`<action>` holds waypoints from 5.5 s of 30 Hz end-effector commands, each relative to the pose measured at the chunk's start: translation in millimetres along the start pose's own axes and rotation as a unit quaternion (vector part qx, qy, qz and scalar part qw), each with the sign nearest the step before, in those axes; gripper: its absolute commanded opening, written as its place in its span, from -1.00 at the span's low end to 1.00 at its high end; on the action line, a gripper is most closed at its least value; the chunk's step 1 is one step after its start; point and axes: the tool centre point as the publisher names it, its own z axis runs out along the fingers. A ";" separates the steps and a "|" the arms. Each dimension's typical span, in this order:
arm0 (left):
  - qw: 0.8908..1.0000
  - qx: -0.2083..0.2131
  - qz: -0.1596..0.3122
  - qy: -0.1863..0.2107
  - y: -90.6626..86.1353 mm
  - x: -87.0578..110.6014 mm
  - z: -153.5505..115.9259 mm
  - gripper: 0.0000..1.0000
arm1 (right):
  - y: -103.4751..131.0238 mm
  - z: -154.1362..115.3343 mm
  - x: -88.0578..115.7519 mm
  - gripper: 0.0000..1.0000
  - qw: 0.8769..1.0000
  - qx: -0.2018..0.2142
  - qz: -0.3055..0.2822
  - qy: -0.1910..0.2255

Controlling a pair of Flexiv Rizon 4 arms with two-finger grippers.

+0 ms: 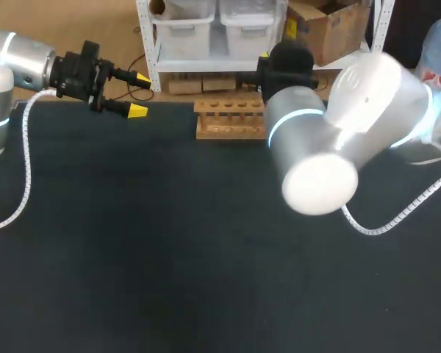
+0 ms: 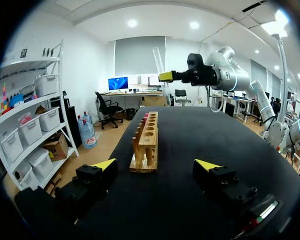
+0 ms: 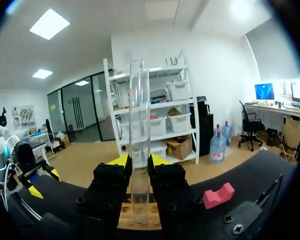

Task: Grasp the test tube, adjust it, and insert it.

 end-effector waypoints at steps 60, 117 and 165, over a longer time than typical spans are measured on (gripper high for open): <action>1.000 0.001 0.000 0.000 0.7 0.4 0.1 1.00 | -30.1 44.2 49.5 -1.00 0.998 0.007 -0.033 -0.054; 1.000 0.001 0.000 0.000 0.7 0.4 0.1 1.00 | -33.9 50.6 111.3 -1.00 0.999 -0.007 -0.010 -0.047; 1.000 0.001 0.000 0.000 0.7 0.4 0.1 1.00 | -31.6 44.2 105.3 -1.00 0.991 -0.061 -0.060 -0.105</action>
